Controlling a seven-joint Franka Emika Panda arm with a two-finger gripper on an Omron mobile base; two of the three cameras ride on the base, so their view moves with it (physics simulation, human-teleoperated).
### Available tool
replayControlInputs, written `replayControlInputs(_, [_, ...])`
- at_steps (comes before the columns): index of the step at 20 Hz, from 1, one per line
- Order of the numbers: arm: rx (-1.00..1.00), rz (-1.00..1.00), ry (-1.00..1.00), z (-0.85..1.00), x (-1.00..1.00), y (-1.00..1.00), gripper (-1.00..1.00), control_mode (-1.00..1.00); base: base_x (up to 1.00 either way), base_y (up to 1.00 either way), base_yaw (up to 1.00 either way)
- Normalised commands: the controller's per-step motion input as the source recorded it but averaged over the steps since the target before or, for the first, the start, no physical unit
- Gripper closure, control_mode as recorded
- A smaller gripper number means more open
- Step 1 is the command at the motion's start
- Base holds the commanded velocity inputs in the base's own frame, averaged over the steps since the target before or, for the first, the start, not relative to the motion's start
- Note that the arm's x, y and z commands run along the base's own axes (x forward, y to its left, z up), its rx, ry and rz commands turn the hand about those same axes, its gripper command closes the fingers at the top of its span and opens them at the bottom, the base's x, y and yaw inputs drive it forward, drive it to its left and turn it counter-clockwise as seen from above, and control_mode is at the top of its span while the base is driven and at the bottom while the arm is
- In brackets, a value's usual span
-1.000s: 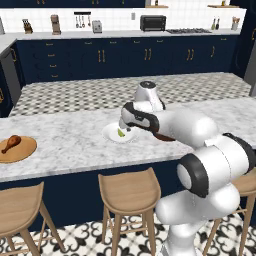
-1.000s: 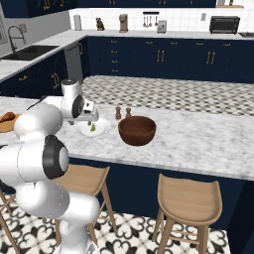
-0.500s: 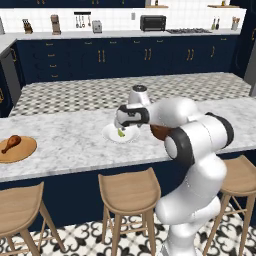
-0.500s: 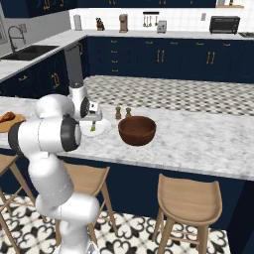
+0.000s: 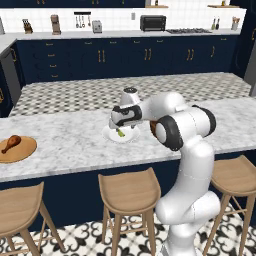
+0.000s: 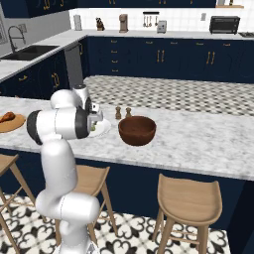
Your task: Pick the chicken drumstick and lemon wedge from their plates and place them in the bowl. Then put the bowl in the fridge.
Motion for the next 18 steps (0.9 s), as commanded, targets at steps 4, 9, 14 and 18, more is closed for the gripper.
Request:
replayControlInputs(4, [0.0, 0.0, 0.09, -0.25, 0.45, 0.13, -1.0, -1.0, 0.0, 0.0, 0.0])
replayControlInputs(9, [0.0, 0.02, 0.05, -0.24, 0.26, 0.02, -1.0, -1.0, 0.0, 0.0, 0.0])
replayControlInputs(14, [0.0, 0.04, 0.01, -0.26, 0.22, 0.0, -1.0, -1.0, 0.0, 0.0, 0.0])
replayControlInputs(18, [0.0, 0.05, 0.0, -0.33, 0.21, 0.0, -1.0, -1.0, 0.0, 0.0, 0.0])
